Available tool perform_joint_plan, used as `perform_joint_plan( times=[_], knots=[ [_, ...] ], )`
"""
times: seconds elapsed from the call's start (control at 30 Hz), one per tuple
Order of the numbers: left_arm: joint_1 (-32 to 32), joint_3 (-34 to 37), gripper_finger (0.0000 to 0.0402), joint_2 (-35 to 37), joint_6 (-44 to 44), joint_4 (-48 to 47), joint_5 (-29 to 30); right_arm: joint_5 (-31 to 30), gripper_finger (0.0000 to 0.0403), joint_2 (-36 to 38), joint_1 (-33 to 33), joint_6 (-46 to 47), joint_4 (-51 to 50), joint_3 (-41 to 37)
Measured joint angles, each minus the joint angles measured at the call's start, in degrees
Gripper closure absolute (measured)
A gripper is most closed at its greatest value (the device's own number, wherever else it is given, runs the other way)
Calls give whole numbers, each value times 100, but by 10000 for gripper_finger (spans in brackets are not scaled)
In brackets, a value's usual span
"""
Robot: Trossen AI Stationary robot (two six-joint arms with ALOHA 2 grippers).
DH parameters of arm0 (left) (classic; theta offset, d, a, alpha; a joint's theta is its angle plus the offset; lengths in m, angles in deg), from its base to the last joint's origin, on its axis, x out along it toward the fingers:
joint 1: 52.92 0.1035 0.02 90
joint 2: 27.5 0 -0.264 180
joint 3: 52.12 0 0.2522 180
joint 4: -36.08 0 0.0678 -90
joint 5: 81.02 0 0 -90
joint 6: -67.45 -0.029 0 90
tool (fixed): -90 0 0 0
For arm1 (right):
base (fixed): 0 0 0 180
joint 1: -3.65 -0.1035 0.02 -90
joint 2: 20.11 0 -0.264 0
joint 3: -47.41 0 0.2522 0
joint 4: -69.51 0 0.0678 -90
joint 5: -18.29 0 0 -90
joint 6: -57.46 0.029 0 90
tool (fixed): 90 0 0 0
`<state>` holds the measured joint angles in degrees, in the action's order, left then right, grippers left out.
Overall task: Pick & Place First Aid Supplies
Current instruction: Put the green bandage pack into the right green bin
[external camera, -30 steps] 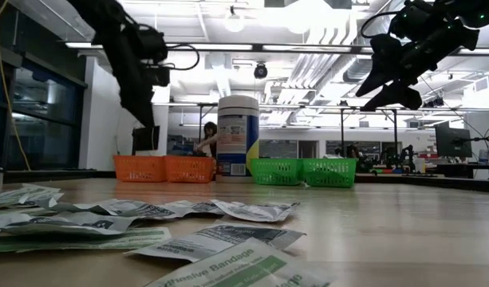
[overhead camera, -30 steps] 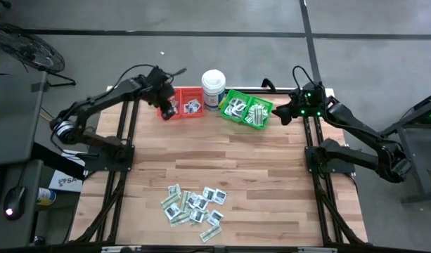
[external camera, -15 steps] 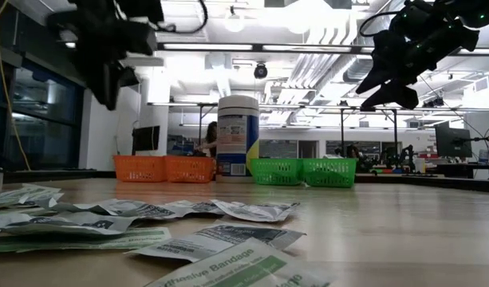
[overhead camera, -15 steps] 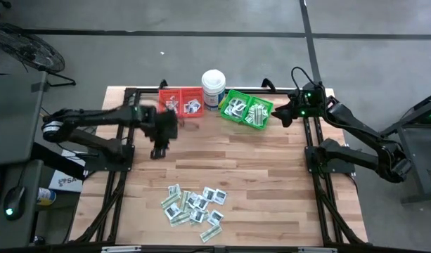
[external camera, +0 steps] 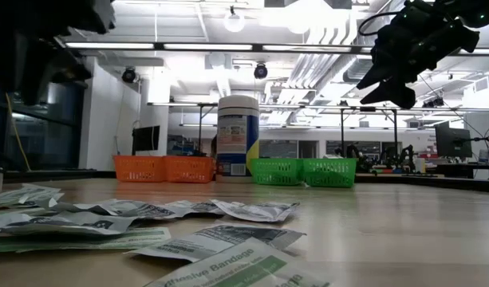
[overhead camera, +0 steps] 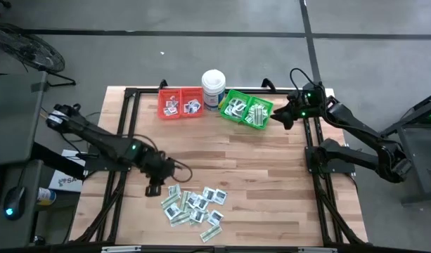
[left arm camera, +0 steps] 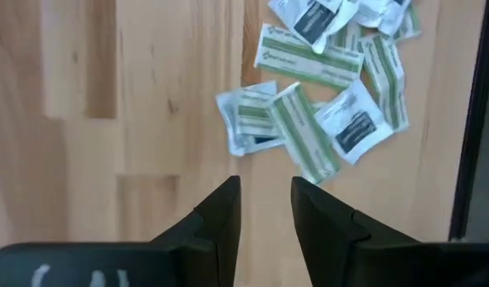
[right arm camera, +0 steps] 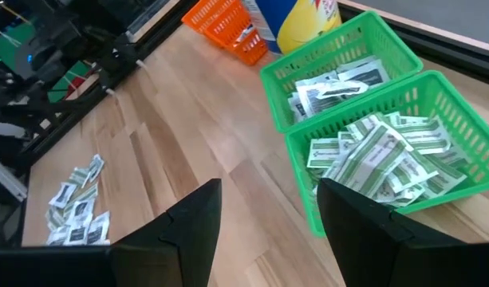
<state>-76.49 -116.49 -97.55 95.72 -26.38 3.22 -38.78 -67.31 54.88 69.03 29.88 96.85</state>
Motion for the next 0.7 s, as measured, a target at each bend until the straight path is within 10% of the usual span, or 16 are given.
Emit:
perform_joint_plan(
  times=[0.7],
  knots=[
    [-1662,75,176,-1827,2639,1155,745,219,201,0,0,-159,0,0]
  ],
)
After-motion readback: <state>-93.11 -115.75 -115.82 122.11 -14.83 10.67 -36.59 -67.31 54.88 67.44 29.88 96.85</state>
